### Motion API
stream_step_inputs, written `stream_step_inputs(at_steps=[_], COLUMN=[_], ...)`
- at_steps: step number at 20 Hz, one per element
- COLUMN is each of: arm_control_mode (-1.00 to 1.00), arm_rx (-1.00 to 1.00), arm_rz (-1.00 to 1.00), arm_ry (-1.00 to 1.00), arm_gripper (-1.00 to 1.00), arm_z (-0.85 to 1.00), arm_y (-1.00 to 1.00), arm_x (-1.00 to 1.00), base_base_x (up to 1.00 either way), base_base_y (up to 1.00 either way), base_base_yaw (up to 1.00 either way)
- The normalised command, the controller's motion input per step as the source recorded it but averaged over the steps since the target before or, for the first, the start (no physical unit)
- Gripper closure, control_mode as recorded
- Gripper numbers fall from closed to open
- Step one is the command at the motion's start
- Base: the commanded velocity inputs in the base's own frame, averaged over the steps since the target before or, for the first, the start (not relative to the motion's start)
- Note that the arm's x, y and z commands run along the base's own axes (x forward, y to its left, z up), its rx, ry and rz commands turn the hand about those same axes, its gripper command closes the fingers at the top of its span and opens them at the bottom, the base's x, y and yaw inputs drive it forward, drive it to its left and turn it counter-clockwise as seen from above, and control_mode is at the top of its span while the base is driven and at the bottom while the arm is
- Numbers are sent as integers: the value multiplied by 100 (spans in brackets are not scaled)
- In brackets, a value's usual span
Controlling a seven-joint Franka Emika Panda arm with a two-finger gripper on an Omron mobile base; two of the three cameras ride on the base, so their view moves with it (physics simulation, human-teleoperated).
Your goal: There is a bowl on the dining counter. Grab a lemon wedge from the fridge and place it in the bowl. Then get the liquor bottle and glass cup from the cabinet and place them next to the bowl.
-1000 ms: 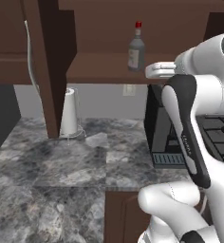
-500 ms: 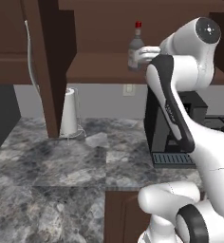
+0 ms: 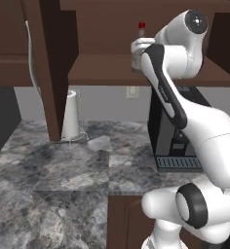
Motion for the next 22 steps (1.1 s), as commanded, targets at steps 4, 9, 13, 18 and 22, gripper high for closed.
stream_step_inputs(at_steps=[4, 9, 13, 18, 22], arm_control_mode=[-100, -100, -100, -100, -100], arm_rx=[0, 0, 0, 0, 0], arm_rz=[0, 0, 0, 0, 0], arm_ry=[-5, -2, 0, 0, 0], arm_gripper=[-100, -100, -100, -100, -100], arm_z=[19, 8, 0, -6, -1], arm_y=[0, 0, 0, 0, 0], arm_x=[42, 39, 40, 41, 26], base_base_x=[0, 0, 0, 0, 0], base_base_y=[0, 0, 0, 0, 0], base_base_yaw=[0, 0, 0, 0, 0])
